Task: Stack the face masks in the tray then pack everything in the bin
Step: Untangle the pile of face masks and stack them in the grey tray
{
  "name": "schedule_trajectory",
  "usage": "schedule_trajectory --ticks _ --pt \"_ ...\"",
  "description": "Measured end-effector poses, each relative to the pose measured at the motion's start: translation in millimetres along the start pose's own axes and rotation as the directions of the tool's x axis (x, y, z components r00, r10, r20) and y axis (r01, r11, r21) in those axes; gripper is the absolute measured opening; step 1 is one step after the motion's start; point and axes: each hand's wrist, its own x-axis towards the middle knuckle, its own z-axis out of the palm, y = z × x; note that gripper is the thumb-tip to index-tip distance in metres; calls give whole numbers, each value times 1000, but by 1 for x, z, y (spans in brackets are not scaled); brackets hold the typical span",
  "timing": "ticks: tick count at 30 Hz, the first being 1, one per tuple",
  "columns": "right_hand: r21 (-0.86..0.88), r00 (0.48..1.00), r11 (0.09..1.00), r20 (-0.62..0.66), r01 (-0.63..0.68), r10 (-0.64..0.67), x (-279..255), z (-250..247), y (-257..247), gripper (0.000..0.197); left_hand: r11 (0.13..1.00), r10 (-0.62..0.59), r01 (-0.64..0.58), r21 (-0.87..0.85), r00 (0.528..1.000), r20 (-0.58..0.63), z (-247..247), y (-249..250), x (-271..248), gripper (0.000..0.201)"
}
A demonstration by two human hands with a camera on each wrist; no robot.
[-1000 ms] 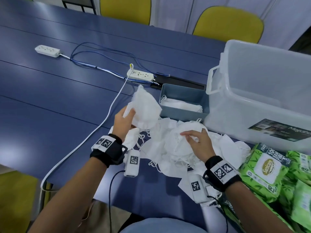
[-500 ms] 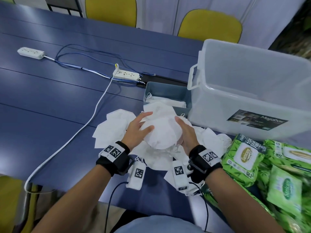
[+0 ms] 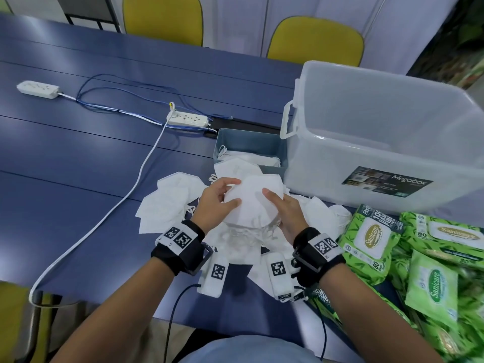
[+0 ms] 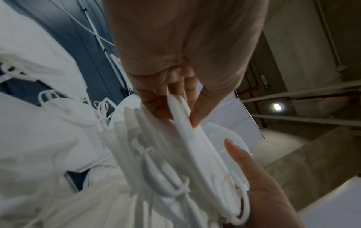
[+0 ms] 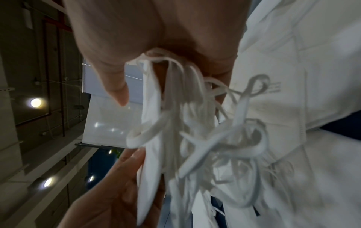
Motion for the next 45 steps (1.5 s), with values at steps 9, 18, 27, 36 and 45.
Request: schedule_trajectory --ticks 9,18,27,36,45 --pt "-54 1000 999 -17 1 -2 5 -13 2 17 983 24 -41 182 995 96 3 8 12 45" --pt "-8 994 994 -23 108 -108 9 -33 -2 49 933 -25 70 354 991 -128 -13 -18 55 31" --pt "1 993 998 -100 55 -55 9 -48 -10 32 904 -238 332 270 914 -329 -14 -41 91 76" --pt "-8 983 1000 -179 25 -26 10 -62 0 24 914 -295 369 168 890 -348 -3 -49 108 62" --pt "-60 981 997 -185 55 -65 9 -64 3 21 906 -61 158 393 967 -248 9 -32 105 21"
